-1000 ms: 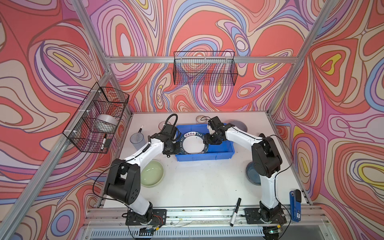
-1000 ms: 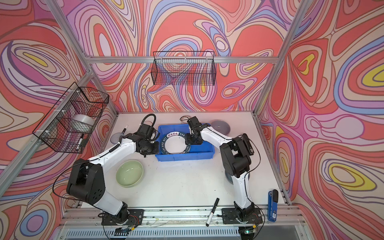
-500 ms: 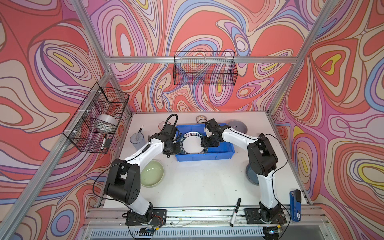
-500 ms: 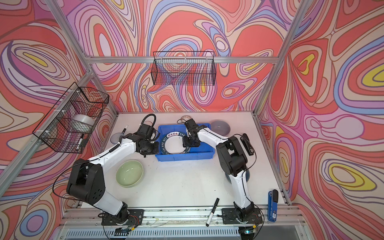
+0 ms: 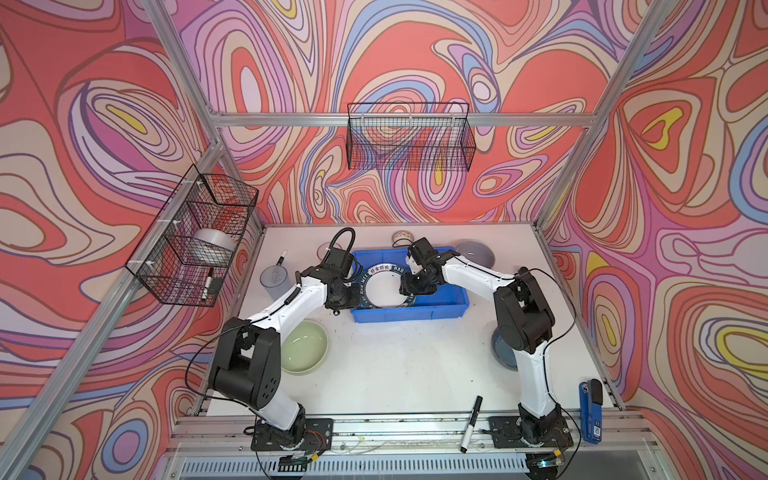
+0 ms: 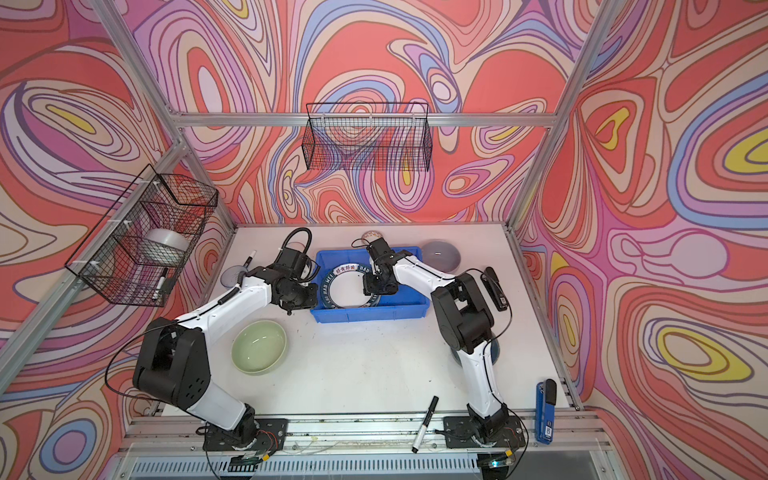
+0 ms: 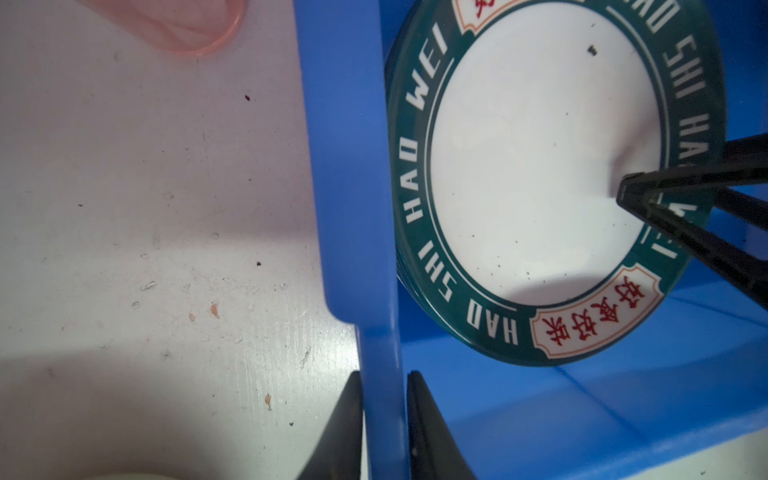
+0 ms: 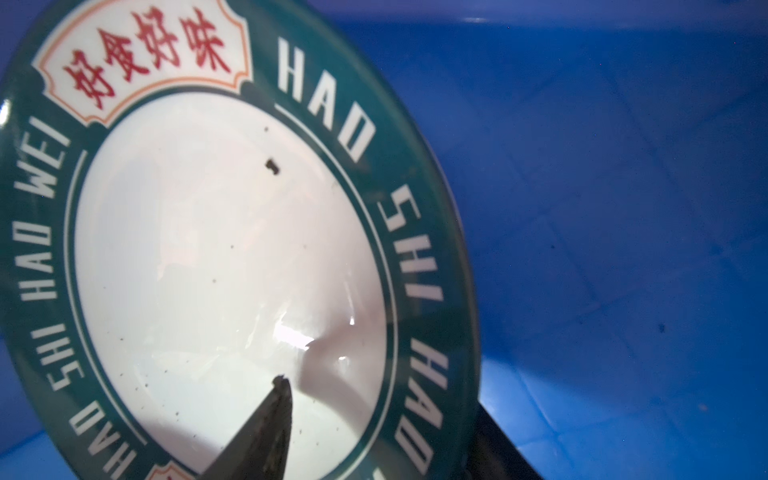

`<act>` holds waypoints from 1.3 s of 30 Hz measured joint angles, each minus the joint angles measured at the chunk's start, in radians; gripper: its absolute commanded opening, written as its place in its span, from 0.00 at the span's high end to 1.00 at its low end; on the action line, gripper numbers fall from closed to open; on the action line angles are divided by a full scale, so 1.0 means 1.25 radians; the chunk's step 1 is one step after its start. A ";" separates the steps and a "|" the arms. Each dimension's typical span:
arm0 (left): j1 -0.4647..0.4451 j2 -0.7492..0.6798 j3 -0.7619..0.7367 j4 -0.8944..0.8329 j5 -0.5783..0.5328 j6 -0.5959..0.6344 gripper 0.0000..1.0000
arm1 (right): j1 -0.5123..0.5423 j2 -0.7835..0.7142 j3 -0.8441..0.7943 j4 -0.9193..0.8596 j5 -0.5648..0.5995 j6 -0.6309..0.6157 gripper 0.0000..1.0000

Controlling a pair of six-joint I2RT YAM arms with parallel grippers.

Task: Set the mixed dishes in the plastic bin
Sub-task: 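Open both grippers and withdraw them from the bin toward the bowls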

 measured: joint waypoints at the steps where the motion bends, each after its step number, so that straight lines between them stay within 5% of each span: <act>1: 0.000 -0.001 0.002 -0.002 0.000 0.000 0.68 | 0.002 0.000 0.000 0.000 0.008 0.000 0.37; 8: 0.011 -0.043 0.008 -0.028 -0.005 0.000 0.59 | -0.012 -0.038 -0.042 0.001 0.013 -0.002 0.35; 18: 0.022 -0.152 0.013 -0.110 -0.047 -0.019 0.46 | -0.040 -0.250 -0.137 -0.006 0.005 -0.020 0.35; 30: 0.022 -0.372 -0.164 -0.194 -0.057 -0.106 0.48 | -0.038 -0.506 -0.337 0.042 -0.035 -0.019 0.35; 39: 0.022 -0.424 -0.266 -0.207 -0.048 -0.159 0.56 | -0.038 -0.604 -0.433 0.052 -0.051 -0.015 0.35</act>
